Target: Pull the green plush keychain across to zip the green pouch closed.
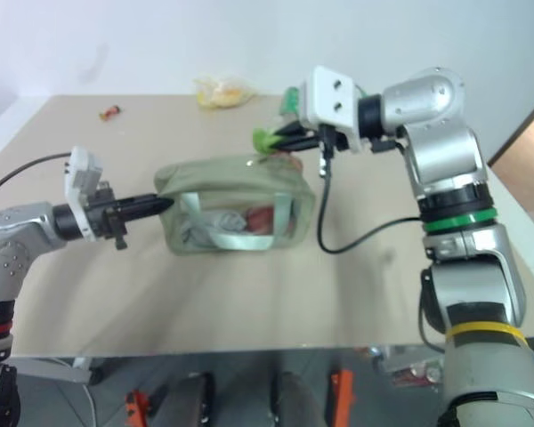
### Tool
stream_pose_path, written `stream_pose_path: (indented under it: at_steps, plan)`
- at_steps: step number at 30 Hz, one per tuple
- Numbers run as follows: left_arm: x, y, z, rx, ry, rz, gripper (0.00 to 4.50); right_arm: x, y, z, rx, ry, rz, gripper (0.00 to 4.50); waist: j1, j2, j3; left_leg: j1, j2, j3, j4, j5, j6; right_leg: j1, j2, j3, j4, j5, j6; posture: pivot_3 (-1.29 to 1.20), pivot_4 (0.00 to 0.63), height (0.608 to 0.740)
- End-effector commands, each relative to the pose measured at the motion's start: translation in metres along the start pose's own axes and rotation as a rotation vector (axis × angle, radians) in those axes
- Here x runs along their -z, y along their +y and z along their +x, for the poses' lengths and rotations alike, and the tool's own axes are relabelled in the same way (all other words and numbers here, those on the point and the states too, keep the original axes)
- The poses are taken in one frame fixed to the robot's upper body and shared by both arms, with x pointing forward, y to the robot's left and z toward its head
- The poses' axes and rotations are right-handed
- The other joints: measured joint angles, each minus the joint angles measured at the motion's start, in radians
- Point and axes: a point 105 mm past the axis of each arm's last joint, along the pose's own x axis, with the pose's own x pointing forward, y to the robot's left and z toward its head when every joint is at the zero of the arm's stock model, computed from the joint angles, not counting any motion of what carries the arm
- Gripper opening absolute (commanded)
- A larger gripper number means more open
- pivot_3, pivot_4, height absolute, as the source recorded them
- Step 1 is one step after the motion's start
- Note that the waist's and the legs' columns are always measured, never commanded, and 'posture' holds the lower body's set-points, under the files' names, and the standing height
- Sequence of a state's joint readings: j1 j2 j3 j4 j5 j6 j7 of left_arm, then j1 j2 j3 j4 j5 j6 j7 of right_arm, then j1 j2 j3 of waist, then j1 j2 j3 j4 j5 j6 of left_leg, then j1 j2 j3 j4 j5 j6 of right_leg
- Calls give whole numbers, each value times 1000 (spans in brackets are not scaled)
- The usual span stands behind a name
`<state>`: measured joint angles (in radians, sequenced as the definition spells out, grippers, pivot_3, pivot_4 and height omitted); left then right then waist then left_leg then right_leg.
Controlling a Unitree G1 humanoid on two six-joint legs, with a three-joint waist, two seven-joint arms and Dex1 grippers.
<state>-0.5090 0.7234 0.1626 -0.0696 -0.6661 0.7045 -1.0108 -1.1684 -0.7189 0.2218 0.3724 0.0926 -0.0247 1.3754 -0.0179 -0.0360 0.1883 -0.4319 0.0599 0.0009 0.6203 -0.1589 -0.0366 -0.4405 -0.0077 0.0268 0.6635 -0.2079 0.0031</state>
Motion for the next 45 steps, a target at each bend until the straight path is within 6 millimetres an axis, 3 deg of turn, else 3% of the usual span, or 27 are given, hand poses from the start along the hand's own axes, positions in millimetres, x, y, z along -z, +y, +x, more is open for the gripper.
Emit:
stream_pose_path:
  at_steps: [1, 6, 9, 12, 15, 21, 24, 31, 34, 39, 42, 45]
  plan:
    - [-4, -6, 6, 35, -3, 18, 0, 5, 1, -19, -4, 106, -97, 36, 0, 0, 0, 0, 0, 0, 0, 0, 0, 0, 0, 0, 0, 0, 0, 0, 150, 740]
    - [-4, -7, 6, 38, -5, 16, 0, 40, 5, -49, -7, 360, -178, 36, 0, 0, 0, 0, -2, 0, 0, 0, 0, 0, -2, 0, 0, -1, 1, 0, 150, 740]
    - [-5, -8, 4, 36, -9, 14, 0, 56, -4, -70, 60, 462, -176, 36, -1, 0, 0, 0, -2, 1, 0, 0, 0, 0, -2, 1, 0, -1, 1, 0, 150, 740]
    - [-6, -9, 2, 33, -9, 14, 0, 66, -4, -78, 87, 501, -163, 36, -4, 0, 1, 0, -2, 1, 0, 0, 0, -1, -3, 1, 0, -1, 1, 0, 150, 740]
    - [-6, -8, 0, 28, -9, 13, 0, 75, 12, -71, 53, 482, -134, 36, -4, 0, 1, 0, -2, 1, -1, 0, 0, -1, -2, 1, 0, -1, 1, 0, 150, 740]
    - [-6, -7, -2, 17, -13, 10, 0, 111, 80, -16, -23, 403, 40, 36, -5, -1, 0, 1, -1, 0, -3, -1, 0, 0, -1, 1, 0, -1, 4, 0, 150, 740]
    - [-6, -9, -4, 16, -10, 9, 0, 114, 106, 5, -46, 352, 123, 36, -9, 0, 0, 2, -1, 1, -3, -1, -1, 0, 0, 1, 1, -1, 5, 0, 150, 740]
    - [-7, -12, -3, 17, -10, 9, 0, 119, 125, 26, -72, 331, 188, 36, -17, -2, -1, 8, 0, 1, -2, -1, -1, 5, 1, 1, 2, -2, 0, 0, 150, 740]
    - [-7, -13, -2, 18, -10, 6, 0, 117, 124, 30, -67, 313, 200, 36, -19, -2, -1, 9, 0, 1, -1, -1, -1, 5, 1, 1, 2, -2, -1, 0, 150, 740]
    - [-8, -14, -2, 17, -9, 2, 0, 114, 98, 20, 46, 286, 254, 36, -21, -2, -1, 9, 0, 1, -2, -1, -1, 5, 1, 1, 2, -2, -1, 0, 150, 740]
    - [-9, -13, -3, 10, -7, 3, 0, 107, 77, 2, 128, 249, 298, 944, -21, -2, -1, 8, 0, 1, -2, -1, -1, 5, 1, 2, 2, -2, -1, 0, 150, 740]
    - [-9, -13, -3, 7, -7, 3, 0, 106, 69, -13, 158, 244, 317, 1698, -21, -2, 0, 7, 0, 1, -2, -1, -1, 4, 1, 2, 2, -2, 0, 0, 150, 740]
